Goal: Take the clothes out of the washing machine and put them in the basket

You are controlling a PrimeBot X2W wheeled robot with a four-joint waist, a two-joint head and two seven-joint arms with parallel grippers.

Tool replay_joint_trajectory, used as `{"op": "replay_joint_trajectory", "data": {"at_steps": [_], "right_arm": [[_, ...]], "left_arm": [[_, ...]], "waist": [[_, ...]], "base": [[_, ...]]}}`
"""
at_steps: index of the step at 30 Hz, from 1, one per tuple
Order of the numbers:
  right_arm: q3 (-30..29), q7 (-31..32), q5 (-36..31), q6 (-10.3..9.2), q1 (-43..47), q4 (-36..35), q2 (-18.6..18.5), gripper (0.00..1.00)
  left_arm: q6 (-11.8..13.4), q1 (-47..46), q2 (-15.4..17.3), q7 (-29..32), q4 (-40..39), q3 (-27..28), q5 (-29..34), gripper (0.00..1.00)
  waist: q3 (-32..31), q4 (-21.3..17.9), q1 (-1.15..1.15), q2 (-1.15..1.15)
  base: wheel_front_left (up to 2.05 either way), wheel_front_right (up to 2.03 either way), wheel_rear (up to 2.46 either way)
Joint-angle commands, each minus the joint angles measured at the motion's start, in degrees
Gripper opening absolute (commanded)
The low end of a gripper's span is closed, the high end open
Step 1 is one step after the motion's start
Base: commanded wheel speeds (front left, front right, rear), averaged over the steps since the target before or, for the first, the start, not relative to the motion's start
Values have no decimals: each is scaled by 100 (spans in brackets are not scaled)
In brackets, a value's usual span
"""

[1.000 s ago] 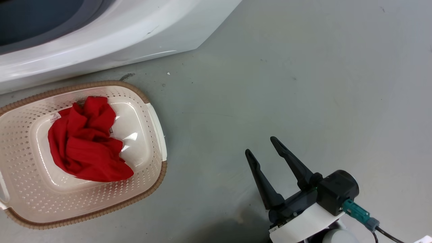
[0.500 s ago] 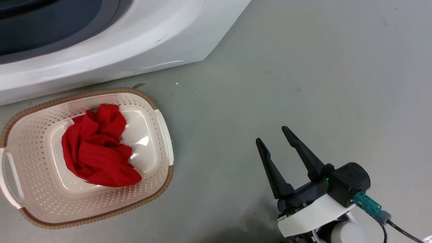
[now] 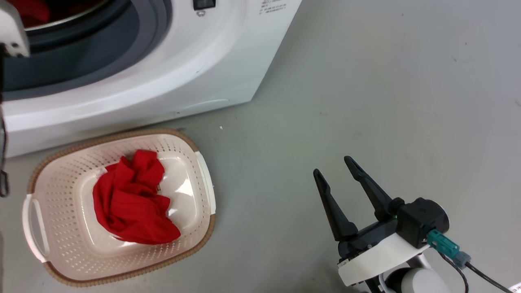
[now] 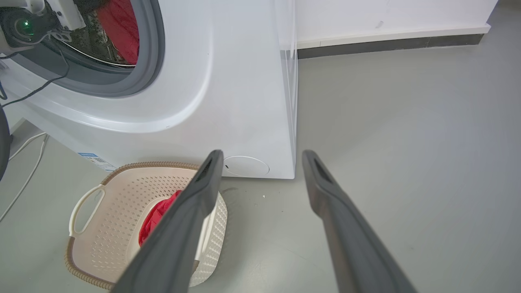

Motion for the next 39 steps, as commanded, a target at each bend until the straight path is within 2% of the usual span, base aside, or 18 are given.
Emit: {"op": "replay_joint_trajectory", "data": {"at_steps": [1, 10, 22, 29, 39], "right_arm": [[-56, 8, -46, -4, 69, 17, 11, 100], [-213, 149, -118, -4, 270, 39, 11, 100], [-361, 477, -242, -4, 675, -125, 10, 100], [-412, 619, -286, -4, 881, -246, 10, 100], [-433, 828, -368, -4, 1063, -355, 9, 100]], "left_arm": [[-26, 218, -51, -62, -57, 75, -88, 0], [60, 1419, -249, -90, -988, 434, -318, 0], [206, 3410, -780, -86, -2731, 1158, -453, 0], [264, 4469, -1174, -88, -3750, 1487, -367, 0], [317, 6060, -1601, -88, -5020, 1604, -116, 0]], "waist": [[-267, 48, 0, 0], [-994, 191, 0, 0], [-1953, 540, 0, 0], [-2267, 794, 0, 0], [-2641, 1109, 0, 0]], "base": [[0, 0, 0], [0, 0, 0], [0, 0, 0], [0, 0, 0], [0, 0, 0]]}}
